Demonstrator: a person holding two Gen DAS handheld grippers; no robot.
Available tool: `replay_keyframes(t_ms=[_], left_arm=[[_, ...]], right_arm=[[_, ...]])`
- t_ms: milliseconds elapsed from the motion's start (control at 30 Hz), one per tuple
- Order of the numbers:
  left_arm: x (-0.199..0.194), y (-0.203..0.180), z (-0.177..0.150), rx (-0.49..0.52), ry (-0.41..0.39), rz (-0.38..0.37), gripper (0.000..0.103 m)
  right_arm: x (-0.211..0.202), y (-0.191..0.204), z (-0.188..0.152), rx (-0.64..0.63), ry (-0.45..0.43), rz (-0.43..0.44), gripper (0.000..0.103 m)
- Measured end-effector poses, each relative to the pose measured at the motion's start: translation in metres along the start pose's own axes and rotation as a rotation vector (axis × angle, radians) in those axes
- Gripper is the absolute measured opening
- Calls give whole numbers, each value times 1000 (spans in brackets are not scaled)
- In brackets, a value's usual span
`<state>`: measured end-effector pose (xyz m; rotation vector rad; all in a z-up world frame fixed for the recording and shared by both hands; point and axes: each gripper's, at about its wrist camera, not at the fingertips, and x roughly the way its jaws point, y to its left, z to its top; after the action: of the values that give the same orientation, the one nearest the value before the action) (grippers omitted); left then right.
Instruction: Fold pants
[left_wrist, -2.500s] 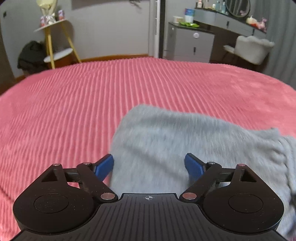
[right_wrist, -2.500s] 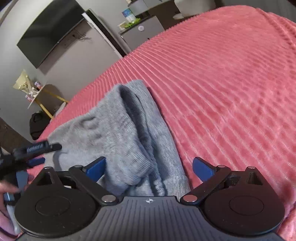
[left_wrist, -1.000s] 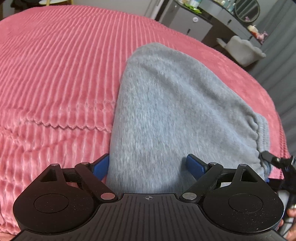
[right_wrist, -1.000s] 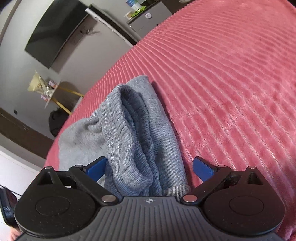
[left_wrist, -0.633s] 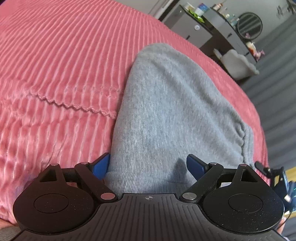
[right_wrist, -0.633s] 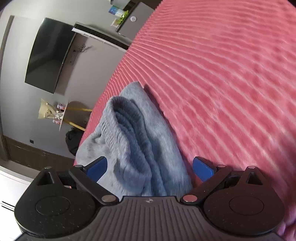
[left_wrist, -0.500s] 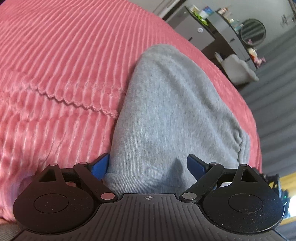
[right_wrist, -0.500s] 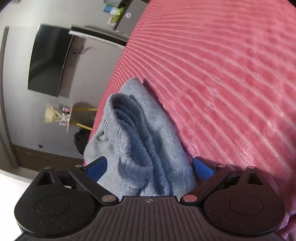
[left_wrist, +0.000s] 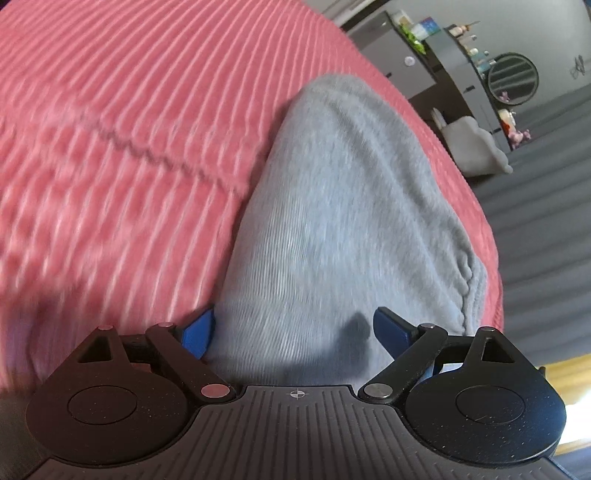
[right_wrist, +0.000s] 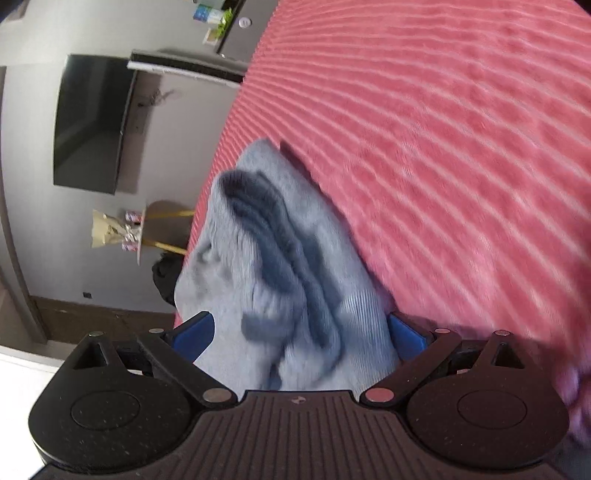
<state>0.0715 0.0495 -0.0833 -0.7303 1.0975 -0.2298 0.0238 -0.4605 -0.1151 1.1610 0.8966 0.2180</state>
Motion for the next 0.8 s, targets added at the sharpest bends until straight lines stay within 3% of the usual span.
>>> replay_keyframes(t_ms=[133, 233, 333, 433, 600, 700, 800], left_arm=[[-13, -1, -20, -39, 5, -43, 93], [-20, 1, -31, -62, 24, -134, 93], [-13, 6, -35, -144, 54, -222, 93], [-2, 16, -37, -243, 47, -194, 90], [-14, 18, -34, -250, -76, -202, 89], [-23, 18, -32, -246, -170, -181, 86], [-23, 18, -30, -259, -188, -175, 84]], right_arm=[[-8, 1, -15, 37, 55, -20, 99], [-7, 10, -27, -2, 110, 30, 99], [-3, 20, -33, -31, 85, 59, 99], [4, 16, -35, 43, 36, 109, 99], [7, 6, -40, 116, -46, 145, 98], [3, 12, -44, 66, -83, 144, 91], [2, 14, -49, 60, -120, 116, 78]])
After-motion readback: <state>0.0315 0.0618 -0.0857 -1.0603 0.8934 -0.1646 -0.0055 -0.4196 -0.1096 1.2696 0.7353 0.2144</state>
